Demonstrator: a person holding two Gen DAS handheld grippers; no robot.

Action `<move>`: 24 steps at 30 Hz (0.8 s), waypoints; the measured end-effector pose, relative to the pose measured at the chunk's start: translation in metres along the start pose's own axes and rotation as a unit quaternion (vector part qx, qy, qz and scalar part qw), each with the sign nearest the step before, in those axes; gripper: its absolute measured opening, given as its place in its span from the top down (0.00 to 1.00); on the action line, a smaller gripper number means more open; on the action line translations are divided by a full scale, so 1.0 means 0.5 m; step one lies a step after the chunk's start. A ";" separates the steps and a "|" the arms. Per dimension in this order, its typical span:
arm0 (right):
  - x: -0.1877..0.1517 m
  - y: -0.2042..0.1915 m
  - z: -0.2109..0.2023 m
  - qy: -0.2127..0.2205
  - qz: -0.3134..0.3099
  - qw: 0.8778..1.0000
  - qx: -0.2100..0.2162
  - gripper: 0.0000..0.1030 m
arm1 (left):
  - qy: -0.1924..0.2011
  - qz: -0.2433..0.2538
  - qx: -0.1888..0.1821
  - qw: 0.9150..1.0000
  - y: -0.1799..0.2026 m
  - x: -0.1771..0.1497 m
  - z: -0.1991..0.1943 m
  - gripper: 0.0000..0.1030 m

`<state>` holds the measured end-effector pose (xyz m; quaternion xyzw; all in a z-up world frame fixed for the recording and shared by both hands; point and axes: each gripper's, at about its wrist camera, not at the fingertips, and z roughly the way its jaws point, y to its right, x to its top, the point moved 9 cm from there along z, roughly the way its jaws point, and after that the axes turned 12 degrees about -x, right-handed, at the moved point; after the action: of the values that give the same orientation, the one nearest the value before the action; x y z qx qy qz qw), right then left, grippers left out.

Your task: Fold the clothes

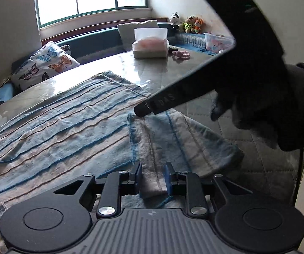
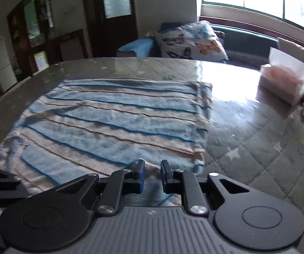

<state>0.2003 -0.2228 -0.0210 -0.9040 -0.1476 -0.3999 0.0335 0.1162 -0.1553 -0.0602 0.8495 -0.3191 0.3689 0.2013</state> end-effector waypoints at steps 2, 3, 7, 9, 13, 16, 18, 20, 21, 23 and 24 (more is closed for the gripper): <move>-0.002 -0.014 0.000 -0.003 -0.019 1.000 0.002 0.85 | 0.000 -0.002 -0.001 1.000 -0.003 0.001 0.002 0.76; -0.004 -0.020 0.004 -0.006 -0.027 1.000 0.002 0.85 | -0.002 -0.001 0.000 1.000 -0.004 0.000 0.005 0.76; -0.008 -0.026 0.019 -0.011 -0.023 1.000 0.005 0.82 | -0.004 -0.002 0.003 1.000 -0.007 -0.001 0.001 0.73; -0.009 -0.024 -0.002 -0.007 -0.023 1.000 0.007 0.77 | 0.002 -0.003 0.013 1.000 -0.017 -0.002 -0.018 0.74; -0.031 -0.022 -0.052 -0.004 -0.034 0.999 0.010 0.77 | 0.009 -0.008 0.034 0.999 -0.038 -0.018 -0.067 0.73; -0.068 -0.022 -0.095 -0.010 -0.043 0.999 0.009 0.74 | 0.012 -0.013 0.049 0.999 -0.054 -0.034 -0.107 0.73; -0.095 -0.026 -0.122 -0.011 -0.051 0.999 0.010 0.72 | 0.009 -0.018 0.064 0.998 -0.066 -0.056 -0.136 0.72; -0.121 -0.033 -0.143 -0.012 -0.063 0.998 0.009 0.72 | 0.004 -0.024 0.078 0.997 -0.079 -0.079 -0.165 0.71; -0.134 -0.037 -0.151 -0.013 -0.071 0.997 0.007 0.72 | 0.002 -0.027 0.086 0.996 -0.085 -0.091 -0.180 0.71; -0.158 -0.044 -0.161 -0.016 -0.080 0.997 0.006 0.72 | -0.002 -0.034 0.101 0.994 -0.099 -0.115 -0.209 0.70; -0.170 -0.048 -0.165 -0.018 -0.081 0.997 0.011 0.72 | -0.005 -0.037 0.108 0.993 -0.105 -0.127 -0.224 0.69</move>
<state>0.0806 -0.2352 -0.0287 -0.8958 -0.2250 -0.3831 0.0081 0.0634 -0.0278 -0.0415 0.8793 -0.2463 0.3894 0.1206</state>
